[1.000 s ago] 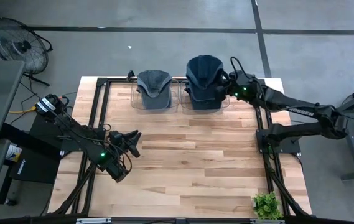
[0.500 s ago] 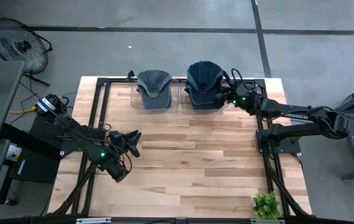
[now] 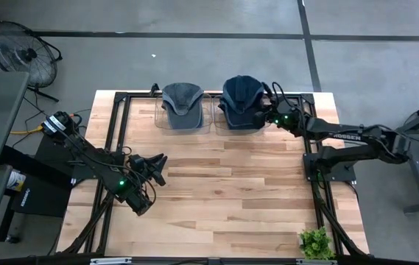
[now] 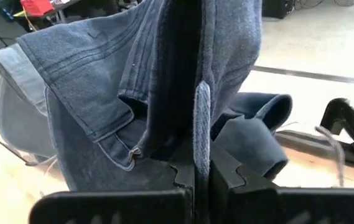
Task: Pick & Place hat
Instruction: Put the dark blue cap into the right transparent bin
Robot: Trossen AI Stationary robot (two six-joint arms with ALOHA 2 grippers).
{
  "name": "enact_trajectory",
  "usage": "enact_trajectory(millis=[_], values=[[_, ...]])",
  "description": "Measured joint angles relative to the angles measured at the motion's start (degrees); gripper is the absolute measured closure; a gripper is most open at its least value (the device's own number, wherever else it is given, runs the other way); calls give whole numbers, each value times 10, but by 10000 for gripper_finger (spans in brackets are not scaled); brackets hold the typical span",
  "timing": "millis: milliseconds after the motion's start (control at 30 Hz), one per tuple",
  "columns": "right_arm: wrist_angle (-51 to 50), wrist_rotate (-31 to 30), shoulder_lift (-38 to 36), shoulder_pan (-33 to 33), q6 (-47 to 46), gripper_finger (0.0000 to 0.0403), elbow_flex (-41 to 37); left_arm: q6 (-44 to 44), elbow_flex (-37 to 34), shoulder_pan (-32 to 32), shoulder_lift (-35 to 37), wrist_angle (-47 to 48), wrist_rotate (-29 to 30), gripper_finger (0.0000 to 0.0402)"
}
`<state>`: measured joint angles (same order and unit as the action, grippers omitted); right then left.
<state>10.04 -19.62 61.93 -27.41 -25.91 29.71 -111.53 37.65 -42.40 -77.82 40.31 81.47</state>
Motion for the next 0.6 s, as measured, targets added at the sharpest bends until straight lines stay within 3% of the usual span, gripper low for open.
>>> enact_trajectory(millis=[200,600], values=[[4,-12,48,-8,-50,398,0,0,0,0,4,0,0,302],[18,63,108,-47,-76,398,1,0,0,0,5,0,-11,302]])
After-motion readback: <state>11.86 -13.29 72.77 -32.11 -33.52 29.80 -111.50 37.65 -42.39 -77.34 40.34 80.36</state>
